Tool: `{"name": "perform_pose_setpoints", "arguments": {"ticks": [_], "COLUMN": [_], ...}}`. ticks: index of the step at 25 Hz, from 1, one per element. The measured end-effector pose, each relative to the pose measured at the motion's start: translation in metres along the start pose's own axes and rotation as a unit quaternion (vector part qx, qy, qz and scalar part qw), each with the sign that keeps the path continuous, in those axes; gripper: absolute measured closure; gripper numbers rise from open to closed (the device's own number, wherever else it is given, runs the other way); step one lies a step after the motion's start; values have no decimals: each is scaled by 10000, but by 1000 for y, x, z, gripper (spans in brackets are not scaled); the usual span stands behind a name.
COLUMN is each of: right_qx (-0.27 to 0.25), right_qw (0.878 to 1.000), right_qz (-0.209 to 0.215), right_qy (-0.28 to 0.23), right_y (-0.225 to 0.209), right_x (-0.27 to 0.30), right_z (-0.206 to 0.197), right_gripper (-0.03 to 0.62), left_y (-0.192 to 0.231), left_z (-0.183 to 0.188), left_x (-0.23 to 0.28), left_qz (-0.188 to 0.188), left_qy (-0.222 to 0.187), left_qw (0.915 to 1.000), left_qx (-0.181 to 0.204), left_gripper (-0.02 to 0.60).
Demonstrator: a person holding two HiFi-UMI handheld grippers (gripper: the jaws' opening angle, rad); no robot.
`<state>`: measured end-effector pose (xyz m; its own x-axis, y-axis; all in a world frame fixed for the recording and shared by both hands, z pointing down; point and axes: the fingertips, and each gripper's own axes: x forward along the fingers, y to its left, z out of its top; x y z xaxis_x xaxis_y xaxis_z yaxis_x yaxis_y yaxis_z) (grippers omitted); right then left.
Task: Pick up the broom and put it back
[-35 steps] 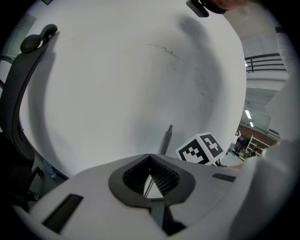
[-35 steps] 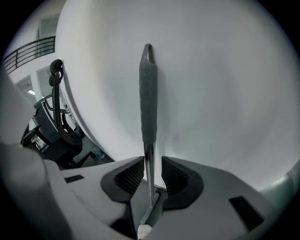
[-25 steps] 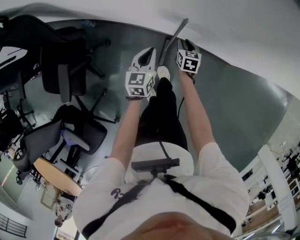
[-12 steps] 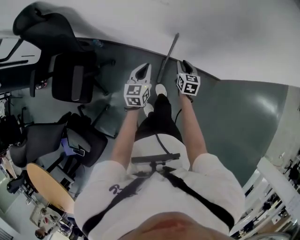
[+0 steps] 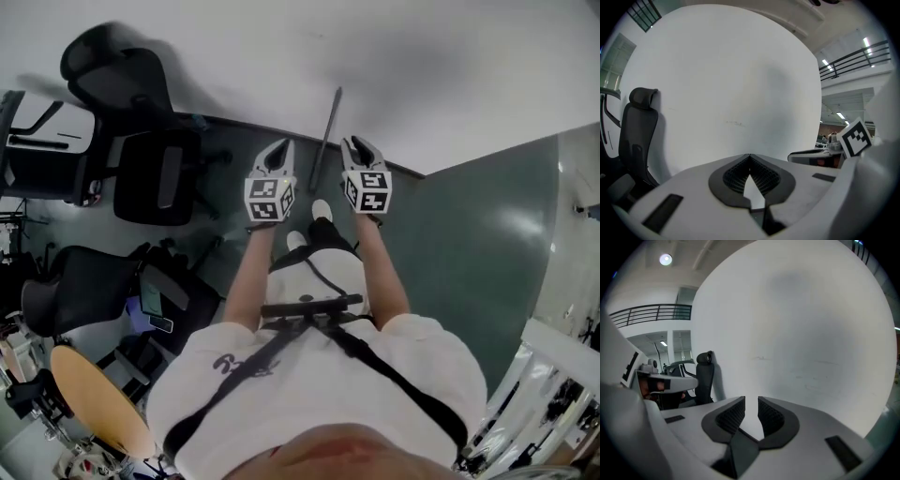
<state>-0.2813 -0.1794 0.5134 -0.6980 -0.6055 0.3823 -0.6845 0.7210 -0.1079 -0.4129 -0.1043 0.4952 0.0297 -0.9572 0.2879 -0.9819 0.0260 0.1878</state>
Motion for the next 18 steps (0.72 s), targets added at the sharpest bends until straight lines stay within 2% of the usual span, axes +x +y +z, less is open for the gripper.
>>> {"name": "perform_pose_setpoints", "arguments": {"ticks": [5, 7, 12, 18], "right_qx": [-195, -216, -386, -366], "right_qw": [9975, 9956, 9892, 9836], "right_qz": [304, 388, 649, 323], "right_qy": [-604, -831, -1257, -1736], "right_y": [32, 38, 49, 27], "right_x": [-23, -32, -51, -77], "right_z": [58, 79, 124, 164], "right_gripper": [502, 577, 577, 588], "left_y": [-10, -16, -33, -65], "left_z": [49, 68, 114, 144], "left_x": [-14, -18, -21, -19], "left_qz": [-18, -45, -71, -46], "left_qy": [-409, -580, -1049, -1389], "left_qw": [9990, 9980, 9942, 9893], "left_qx": [178, 228, 234, 448], "left_gripper": [569, 569, 569, 569]}}
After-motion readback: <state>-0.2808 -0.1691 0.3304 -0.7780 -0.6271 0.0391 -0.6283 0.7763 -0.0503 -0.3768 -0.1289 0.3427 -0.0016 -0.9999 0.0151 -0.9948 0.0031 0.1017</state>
